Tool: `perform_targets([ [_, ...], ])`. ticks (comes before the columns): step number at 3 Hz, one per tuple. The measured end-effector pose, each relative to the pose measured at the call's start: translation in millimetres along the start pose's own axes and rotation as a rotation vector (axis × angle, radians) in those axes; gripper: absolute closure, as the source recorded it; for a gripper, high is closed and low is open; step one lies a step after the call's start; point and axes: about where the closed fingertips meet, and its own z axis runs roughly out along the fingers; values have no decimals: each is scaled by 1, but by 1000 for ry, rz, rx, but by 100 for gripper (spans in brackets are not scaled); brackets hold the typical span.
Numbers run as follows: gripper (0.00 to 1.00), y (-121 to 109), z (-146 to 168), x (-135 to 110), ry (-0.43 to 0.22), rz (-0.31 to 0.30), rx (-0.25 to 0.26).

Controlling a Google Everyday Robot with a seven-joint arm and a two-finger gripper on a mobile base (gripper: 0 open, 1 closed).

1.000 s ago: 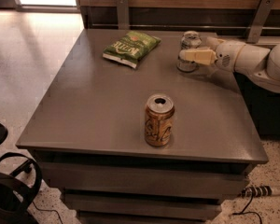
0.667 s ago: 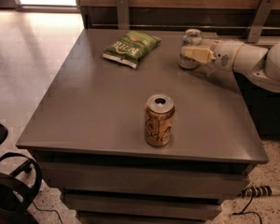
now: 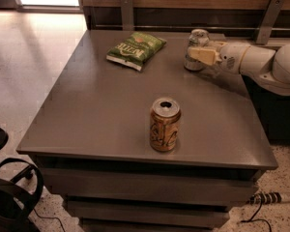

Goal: Pick 7up can

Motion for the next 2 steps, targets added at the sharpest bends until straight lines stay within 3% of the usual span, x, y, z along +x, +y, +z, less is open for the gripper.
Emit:
perform_targets([
  [1,100,2,2,0,0,0,-4],
  [2,100,4,4,-9,-5,-12,-39],
])
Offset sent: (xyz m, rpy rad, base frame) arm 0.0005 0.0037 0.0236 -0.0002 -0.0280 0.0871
